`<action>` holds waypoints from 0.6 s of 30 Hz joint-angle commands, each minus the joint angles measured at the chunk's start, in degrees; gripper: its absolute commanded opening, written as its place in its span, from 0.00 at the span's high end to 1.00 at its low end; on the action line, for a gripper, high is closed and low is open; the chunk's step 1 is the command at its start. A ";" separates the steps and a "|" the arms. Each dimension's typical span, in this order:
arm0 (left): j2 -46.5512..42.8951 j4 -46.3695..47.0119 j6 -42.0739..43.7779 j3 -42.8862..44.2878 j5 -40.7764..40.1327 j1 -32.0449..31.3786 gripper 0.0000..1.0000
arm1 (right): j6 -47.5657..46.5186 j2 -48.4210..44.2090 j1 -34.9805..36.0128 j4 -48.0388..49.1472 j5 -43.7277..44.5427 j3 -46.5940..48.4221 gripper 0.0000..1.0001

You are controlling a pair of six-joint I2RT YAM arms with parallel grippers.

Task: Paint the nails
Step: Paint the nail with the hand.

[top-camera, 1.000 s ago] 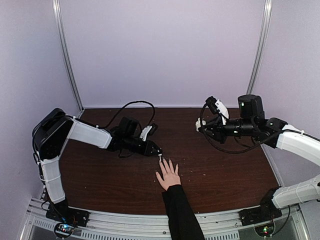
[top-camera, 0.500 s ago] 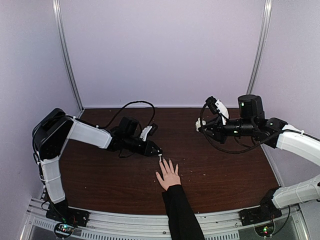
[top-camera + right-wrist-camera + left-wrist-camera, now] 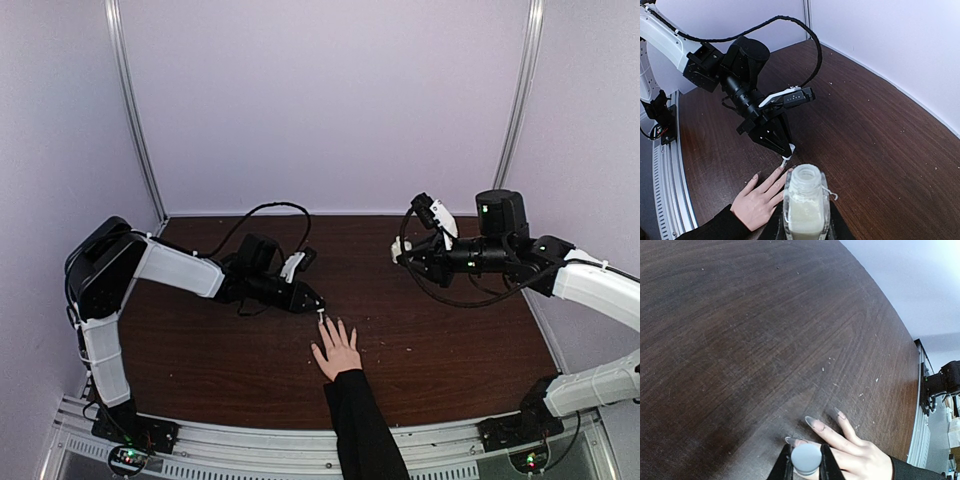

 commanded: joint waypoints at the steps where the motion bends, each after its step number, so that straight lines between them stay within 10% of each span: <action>1: 0.49 0.11 0.89 -0.19 -0.03 -0.29 1.00 | 0.23 -0.83 -0.41 2.05 -0.09 -0.57 1.00; 18: 0.46 -0.63 1.35 -0.37 -1.05 -0.29 1.00 | 0.23 -0.97 -0.50 1.94 -0.04 -0.57 1.00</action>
